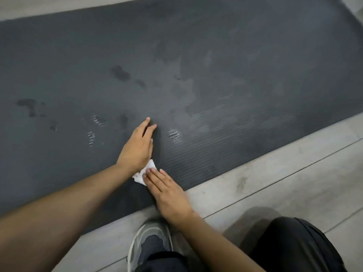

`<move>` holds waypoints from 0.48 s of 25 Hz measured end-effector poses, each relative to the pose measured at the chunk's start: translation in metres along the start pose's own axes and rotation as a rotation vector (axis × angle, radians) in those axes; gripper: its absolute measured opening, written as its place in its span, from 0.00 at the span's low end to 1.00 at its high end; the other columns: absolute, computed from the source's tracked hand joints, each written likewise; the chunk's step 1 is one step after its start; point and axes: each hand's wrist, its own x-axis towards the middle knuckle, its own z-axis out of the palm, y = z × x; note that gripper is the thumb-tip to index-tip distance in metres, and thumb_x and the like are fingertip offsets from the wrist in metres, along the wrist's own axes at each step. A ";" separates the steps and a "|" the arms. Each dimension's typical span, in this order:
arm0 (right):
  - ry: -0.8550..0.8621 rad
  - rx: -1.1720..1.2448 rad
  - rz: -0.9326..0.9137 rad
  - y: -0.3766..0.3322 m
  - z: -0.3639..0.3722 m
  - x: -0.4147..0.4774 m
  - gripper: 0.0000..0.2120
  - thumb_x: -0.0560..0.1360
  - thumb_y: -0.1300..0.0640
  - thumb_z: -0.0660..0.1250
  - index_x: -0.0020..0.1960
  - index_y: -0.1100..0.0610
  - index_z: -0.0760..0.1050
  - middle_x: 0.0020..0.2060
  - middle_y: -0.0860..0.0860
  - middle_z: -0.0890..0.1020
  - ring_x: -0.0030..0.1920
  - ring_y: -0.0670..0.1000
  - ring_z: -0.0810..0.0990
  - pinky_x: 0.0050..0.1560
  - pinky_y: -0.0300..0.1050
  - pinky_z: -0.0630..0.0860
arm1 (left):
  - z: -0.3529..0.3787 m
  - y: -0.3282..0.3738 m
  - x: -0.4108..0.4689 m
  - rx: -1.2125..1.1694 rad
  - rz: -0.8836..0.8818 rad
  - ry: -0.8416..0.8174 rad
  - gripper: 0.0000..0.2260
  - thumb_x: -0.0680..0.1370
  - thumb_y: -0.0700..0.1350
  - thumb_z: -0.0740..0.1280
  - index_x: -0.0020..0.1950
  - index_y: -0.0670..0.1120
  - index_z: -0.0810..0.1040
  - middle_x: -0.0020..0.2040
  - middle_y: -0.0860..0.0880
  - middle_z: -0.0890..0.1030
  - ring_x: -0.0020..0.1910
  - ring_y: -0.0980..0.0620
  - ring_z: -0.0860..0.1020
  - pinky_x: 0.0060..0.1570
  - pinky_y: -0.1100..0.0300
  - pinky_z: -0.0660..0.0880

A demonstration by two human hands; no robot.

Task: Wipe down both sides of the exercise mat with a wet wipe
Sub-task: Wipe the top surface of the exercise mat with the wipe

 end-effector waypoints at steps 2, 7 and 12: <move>-0.026 -0.003 -0.101 0.040 -0.011 0.003 0.25 0.78 0.61 0.53 0.74 0.60 0.66 0.73 0.57 0.68 0.75 0.55 0.64 0.76 0.53 0.58 | -0.003 -0.014 -0.005 0.083 0.012 0.049 0.21 0.81 0.35 0.59 0.74 0.38 0.71 0.77 0.38 0.67 0.75 0.36 0.67 0.73 0.43 0.66; 0.297 -0.093 0.823 0.180 -0.079 0.002 0.27 0.74 0.67 0.51 0.73 0.64 0.65 0.73 0.59 0.68 0.75 0.58 0.63 0.77 0.55 0.54 | 0.000 -0.033 -0.015 0.133 0.048 0.039 0.25 0.78 0.32 0.64 0.76 0.39 0.69 0.78 0.39 0.68 0.77 0.36 0.65 0.77 0.41 0.62; 0.276 0.065 0.607 0.051 -0.030 0.065 0.27 0.75 0.63 0.49 0.74 0.60 0.66 0.72 0.57 0.69 0.74 0.58 0.65 0.72 0.56 0.63 | -0.007 -0.024 -0.013 -0.028 -0.037 0.033 0.24 0.79 0.32 0.62 0.77 0.39 0.68 0.79 0.41 0.65 0.78 0.41 0.64 0.79 0.54 0.56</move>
